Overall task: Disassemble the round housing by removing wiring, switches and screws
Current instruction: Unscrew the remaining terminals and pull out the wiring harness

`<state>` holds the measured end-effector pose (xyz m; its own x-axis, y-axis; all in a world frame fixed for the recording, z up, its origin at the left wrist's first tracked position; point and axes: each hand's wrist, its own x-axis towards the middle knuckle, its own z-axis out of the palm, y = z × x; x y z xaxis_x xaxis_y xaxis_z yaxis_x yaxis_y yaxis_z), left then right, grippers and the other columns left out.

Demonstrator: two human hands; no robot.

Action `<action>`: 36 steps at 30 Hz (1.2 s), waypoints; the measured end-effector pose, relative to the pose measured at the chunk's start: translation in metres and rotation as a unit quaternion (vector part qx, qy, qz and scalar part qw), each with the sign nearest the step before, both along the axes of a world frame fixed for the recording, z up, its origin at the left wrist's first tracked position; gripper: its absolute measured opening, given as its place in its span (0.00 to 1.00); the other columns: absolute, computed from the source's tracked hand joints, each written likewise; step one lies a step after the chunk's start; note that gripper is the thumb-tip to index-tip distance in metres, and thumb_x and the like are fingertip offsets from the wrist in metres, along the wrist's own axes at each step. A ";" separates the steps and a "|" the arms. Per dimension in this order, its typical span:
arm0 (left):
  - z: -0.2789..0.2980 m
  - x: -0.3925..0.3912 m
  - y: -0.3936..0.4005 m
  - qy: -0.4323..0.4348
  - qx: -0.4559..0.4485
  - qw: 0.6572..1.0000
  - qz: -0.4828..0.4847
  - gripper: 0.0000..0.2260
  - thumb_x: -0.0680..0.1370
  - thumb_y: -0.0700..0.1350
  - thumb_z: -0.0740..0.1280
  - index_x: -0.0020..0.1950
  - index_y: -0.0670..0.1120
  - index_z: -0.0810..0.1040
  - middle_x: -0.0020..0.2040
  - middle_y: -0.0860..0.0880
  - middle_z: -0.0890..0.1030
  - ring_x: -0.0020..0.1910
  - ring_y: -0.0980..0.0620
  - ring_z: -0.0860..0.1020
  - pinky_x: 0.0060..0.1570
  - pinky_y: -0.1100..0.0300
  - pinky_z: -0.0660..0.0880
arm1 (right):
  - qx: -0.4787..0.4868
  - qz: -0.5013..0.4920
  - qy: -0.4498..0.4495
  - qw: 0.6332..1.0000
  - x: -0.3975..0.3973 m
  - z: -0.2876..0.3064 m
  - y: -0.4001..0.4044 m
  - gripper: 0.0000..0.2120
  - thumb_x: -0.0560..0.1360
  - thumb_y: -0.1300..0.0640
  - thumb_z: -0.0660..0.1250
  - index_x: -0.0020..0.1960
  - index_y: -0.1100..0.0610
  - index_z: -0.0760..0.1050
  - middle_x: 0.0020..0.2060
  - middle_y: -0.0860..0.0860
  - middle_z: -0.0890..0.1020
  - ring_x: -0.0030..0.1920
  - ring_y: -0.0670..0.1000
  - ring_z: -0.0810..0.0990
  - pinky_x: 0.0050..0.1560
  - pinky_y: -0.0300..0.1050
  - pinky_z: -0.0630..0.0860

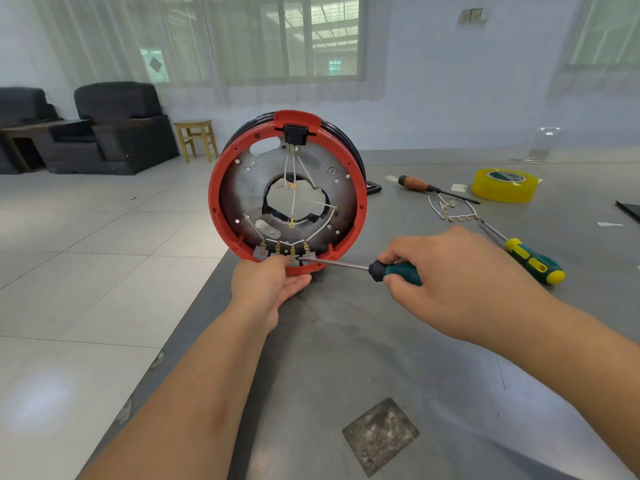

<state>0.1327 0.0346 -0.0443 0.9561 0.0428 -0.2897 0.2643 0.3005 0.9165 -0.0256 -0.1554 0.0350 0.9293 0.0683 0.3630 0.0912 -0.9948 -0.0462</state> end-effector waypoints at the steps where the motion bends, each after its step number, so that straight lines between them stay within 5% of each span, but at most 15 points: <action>1: 0.000 0.000 0.000 0.000 0.002 1.000 -0.001 0.11 0.82 0.33 0.67 0.64 0.35 0.76 0.46 0.36 0.87 0.40 0.40 0.88 0.38 0.54 0.86 | -0.006 0.001 -0.004 1.000 0.000 -0.001 0.001 0.12 0.79 0.44 0.59 0.60 0.41 0.75 0.39 0.45 0.80 0.39 0.53 0.77 0.32 0.43 0.62; 11: 0.003 -0.002 0.002 0.013 -0.001 1.000 -0.014 0.10 0.82 0.33 0.67 0.63 0.33 0.76 0.45 0.35 0.87 0.40 0.40 0.88 0.35 0.55 0.85 | -0.002 0.010 -0.004 1.000 0.001 -0.009 0.006 0.12 0.79 0.45 0.57 0.59 0.42 0.75 0.43 0.47 0.81 0.42 0.52 0.78 0.38 0.47 0.75; 22: 0.003 -0.003 0.001 0.005 0.001 1.000 -0.015 0.07 0.81 0.34 0.67 0.59 0.35 0.78 0.42 0.37 0.87 0.39 0.41 0.88 0.33 0.56 0.84 | 0.027 0.007 -0.009 1.000 0.002 -0.010 0.005 0.12 0.78 0.45 0.59 0.58 0.44 0.78 0.43 0.46 0.83 0.41 0.50 0.75 0.39 0.46 0.75; 36: 0.004 -0.003 0.002 0.005 0.008 1.000 -0.029 0.10 0.82 0.33 0.65 0.64 0.34 0.75 0.48 0.34 0.86 0.39 0.41 0.88 0.31 0.57 0.83 | 0.189 -0.032 0.041 0.981 0.009 -0.008 -0.001 0.08 0.75 0.46 0.68 0.51 0.46 0.84 0.48 0.45 0.86 0.48 0.49 0.82 0.47 0.50 0.82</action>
